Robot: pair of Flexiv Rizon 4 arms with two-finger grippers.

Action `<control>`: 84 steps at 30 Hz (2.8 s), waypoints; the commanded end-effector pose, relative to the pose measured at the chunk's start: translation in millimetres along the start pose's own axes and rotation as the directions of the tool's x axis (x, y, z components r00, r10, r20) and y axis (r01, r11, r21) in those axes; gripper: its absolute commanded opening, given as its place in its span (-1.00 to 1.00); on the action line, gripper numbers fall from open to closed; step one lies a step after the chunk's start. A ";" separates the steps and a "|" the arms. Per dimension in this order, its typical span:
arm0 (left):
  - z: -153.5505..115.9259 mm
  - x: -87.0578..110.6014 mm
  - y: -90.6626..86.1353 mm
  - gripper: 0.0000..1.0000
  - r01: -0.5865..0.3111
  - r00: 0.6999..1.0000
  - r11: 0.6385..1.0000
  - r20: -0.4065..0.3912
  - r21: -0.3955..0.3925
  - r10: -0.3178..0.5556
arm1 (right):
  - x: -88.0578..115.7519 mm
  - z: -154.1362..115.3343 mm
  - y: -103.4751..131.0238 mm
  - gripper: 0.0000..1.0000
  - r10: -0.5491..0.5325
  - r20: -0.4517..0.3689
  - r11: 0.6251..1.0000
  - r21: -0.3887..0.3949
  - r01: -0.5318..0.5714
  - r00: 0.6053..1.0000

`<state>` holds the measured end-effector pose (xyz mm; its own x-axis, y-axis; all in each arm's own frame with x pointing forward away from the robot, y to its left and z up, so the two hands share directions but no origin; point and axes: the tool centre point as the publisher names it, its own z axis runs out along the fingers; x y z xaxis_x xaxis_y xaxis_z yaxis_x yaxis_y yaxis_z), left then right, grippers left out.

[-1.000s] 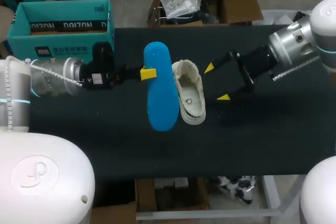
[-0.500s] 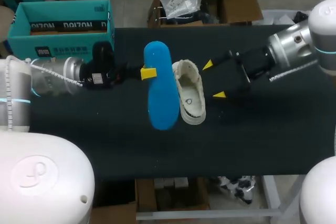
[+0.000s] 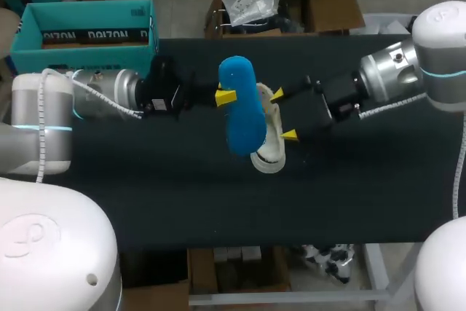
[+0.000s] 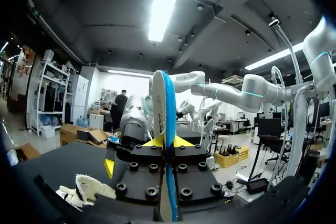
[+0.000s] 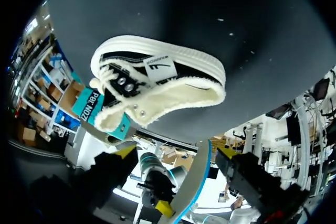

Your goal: Open the shoe tongue, take the insole out of the shoe, put the insole back into the shoe, and pack the shoe into the shoebox

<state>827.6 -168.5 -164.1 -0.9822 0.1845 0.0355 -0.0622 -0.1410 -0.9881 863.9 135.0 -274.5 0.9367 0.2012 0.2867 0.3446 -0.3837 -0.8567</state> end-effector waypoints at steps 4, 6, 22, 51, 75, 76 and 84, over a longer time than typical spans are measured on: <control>11.5 -14.4 17.8 -1.00 -0.130 0.984 0.991 -0.117 0.039 0.134 | -18.0 5.1 -3.0 0.53 0.056 -0.033 0.998 0.032 -0.055 0.998; 14.3 -16.0 19.7 -1.00 -0.161 0.979 0.986 -0.121 0.045 0.166 | -20.8 8.2 -1.4 0.49 0.073 -0.038 0.996 0.059 -0.071 0.997; 30.3 -19.1 38.4 -1.00 -0.239 0.959 0.970 -0.146 0.035 0.241 | -26.6 17.5 -1.2 -0.11 0.120 -0.064 0.988 0.110 -0.112 0.991; 11.4 -20.9 39.2 1.00 -0.107 0.934 0.992 -0.348 -0.063 0.079 | -51.7 8.4 -5.5 -1.00 0.017 -0.058 0.988 0.157 -0.008 0.998; -12.9 -48.5 47.7 1.00 -0.135 0.813 0.948 -0.579 -0.288 -0.061 | -85.9 -3.8 -29.6 -1.00 -0.093 -0.065 0.971 0.215 0.105 0.994; -13.3 -51.8 50.1 1.00 -0.164 0.799 0.944 -0.599 -0.287 -0.043 | -88.6 -4.8 -30.2 -1.00 -0.095 -0.063 0.970 0.218 0.107 0.993; -14.4 -64.1 59.2 1.00 -0.274 0.645 0.927 -0.764 -0.258 -0.022 | -100.8 3.0 -29.6 -1.00 -0.101 0.015 0.955 0.280 0.092 0.995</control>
<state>872.4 -169.1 -223.7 -0.6768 0.7258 -0.1230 0.2664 0.0857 -0.9601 752.4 126.7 -273.7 0.8986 0.2227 0.3782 0.4101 -0.1190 -0.9042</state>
